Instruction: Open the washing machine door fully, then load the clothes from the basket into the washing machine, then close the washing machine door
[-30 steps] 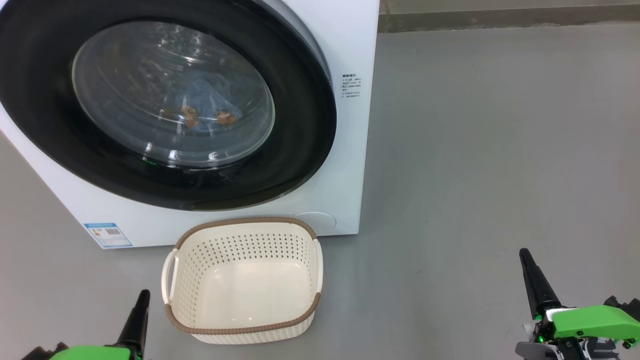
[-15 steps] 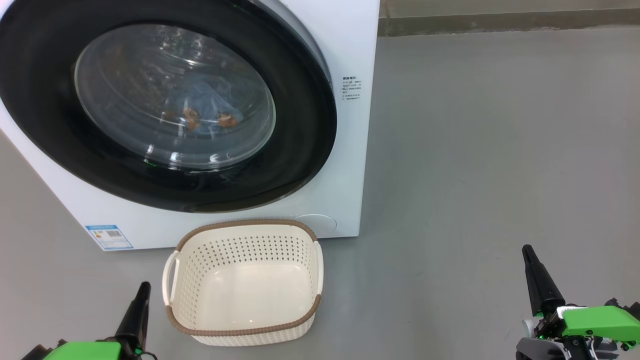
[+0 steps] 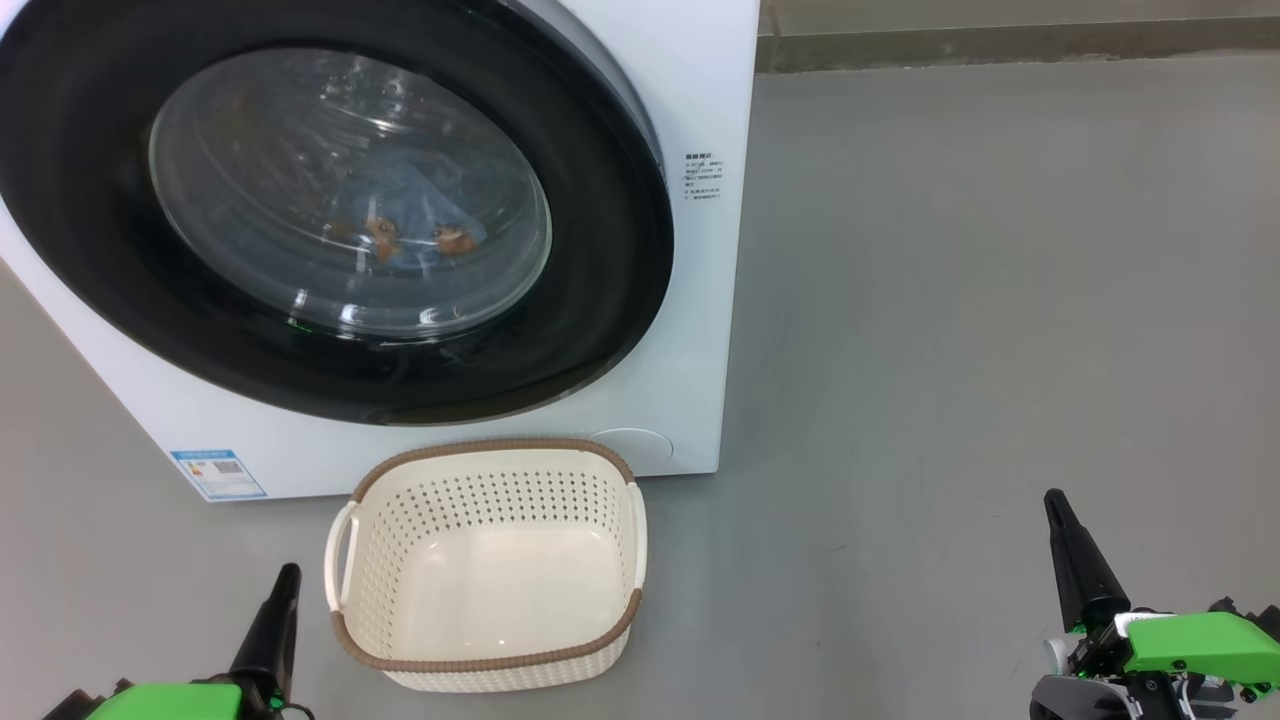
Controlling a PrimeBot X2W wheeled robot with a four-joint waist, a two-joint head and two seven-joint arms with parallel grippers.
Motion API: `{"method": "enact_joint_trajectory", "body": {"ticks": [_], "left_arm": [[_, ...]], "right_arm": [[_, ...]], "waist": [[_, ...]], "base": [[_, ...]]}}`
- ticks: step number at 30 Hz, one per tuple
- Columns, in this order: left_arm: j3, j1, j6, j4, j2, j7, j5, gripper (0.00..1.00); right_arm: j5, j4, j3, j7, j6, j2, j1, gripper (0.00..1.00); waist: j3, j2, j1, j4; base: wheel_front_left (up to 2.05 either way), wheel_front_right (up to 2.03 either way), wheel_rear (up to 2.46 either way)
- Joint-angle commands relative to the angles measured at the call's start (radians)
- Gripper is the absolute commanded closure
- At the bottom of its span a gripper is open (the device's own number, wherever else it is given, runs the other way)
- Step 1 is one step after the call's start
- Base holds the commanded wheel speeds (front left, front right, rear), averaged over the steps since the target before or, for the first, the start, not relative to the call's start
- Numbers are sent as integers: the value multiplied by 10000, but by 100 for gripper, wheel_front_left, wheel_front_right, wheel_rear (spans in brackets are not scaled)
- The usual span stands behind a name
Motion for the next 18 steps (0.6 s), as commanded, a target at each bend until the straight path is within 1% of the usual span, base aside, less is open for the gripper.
{"method": "enact_joint_trajectory", "body": {"ticks": [1,18], "left_arm": [[356,-406,-29,-291,121,59,-74,100],[360,-407,-29,-290,119,62,-70,100]], "right_arm": [[27,-311,216,83,16,-28,-64,100],[29,-311,219,81,16,-28,-64,100]], "waist": [[0,-1,0,0],[0,-1,0,0]], "base": [[0,0,0],[0,0,0]]}}
